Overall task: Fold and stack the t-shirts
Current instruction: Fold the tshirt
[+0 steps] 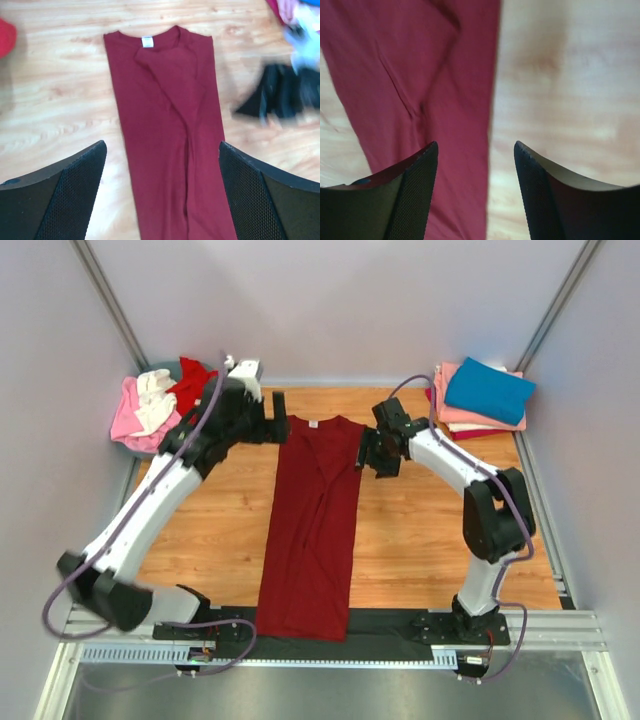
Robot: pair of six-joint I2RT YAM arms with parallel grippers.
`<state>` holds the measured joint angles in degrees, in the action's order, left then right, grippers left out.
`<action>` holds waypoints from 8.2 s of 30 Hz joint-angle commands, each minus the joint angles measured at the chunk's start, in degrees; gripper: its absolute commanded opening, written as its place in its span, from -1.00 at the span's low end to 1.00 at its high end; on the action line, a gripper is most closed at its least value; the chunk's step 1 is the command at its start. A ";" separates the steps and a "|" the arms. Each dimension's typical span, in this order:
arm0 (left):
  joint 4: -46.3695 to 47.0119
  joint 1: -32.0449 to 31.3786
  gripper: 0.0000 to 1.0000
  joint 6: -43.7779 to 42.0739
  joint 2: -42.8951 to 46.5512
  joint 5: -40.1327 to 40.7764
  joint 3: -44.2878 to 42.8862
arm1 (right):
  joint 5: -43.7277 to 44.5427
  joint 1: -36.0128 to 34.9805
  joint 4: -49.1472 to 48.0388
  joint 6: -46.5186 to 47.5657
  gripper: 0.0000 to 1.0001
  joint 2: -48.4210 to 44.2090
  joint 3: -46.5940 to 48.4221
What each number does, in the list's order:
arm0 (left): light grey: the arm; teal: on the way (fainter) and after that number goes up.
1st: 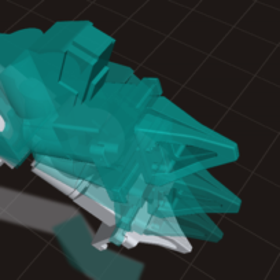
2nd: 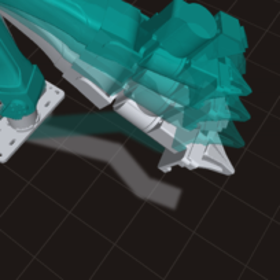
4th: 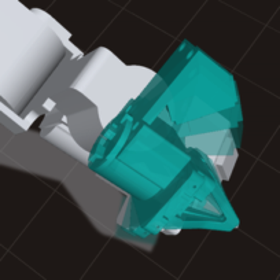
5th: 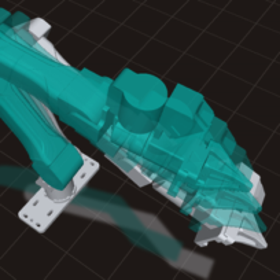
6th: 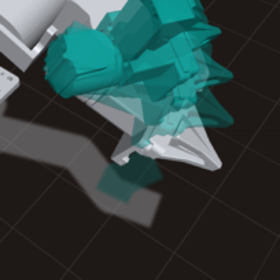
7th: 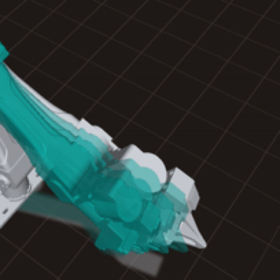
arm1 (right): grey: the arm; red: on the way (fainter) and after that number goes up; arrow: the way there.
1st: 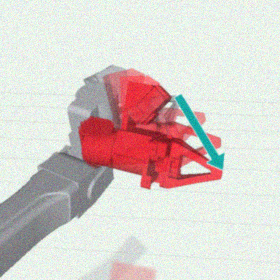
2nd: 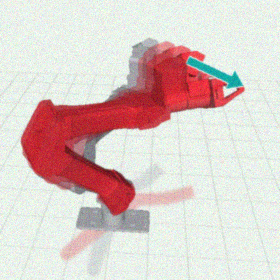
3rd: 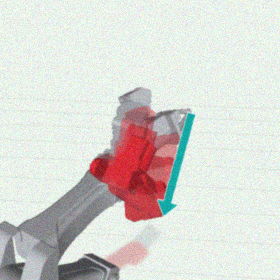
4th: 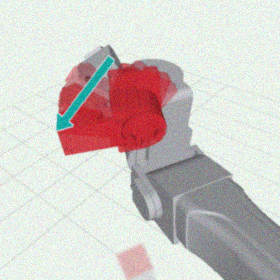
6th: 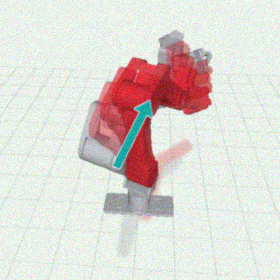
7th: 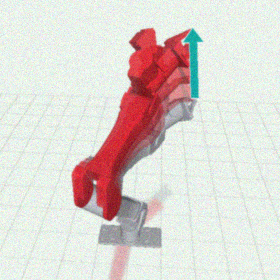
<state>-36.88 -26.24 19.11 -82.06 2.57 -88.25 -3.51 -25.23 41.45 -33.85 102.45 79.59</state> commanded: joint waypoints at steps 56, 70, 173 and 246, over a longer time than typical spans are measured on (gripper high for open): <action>-13.05 -9.43 0.93 9.26 29.69 7.27 36.13 | 2.88 15.65 -16.07 7.57 0.92 31.78 48.39; 6.38 -20.07 0.81 24.03 27.39 -2.04 60.20 | -1.40 4.26 -17.27 -1.92 0.68 -24.56 -30.07; -3.55 -0.49 -0.99 6.20 -24.10 7.11 0.97 | -4.75 0.45 -2.79 5.10 -0.99 12.67 14.44; 29.24 -3.82 -0.46 16.83 -7.41 -10.21 46.50 | -12.66 2.82 -18.95 4.58 -0.67 -1.29 -23.52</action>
<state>-8.93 -29.93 35.97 -88.86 -6.63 -42.61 -16.67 -22.46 23.20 -29.19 101.14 57.43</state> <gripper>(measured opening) 0.295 0.187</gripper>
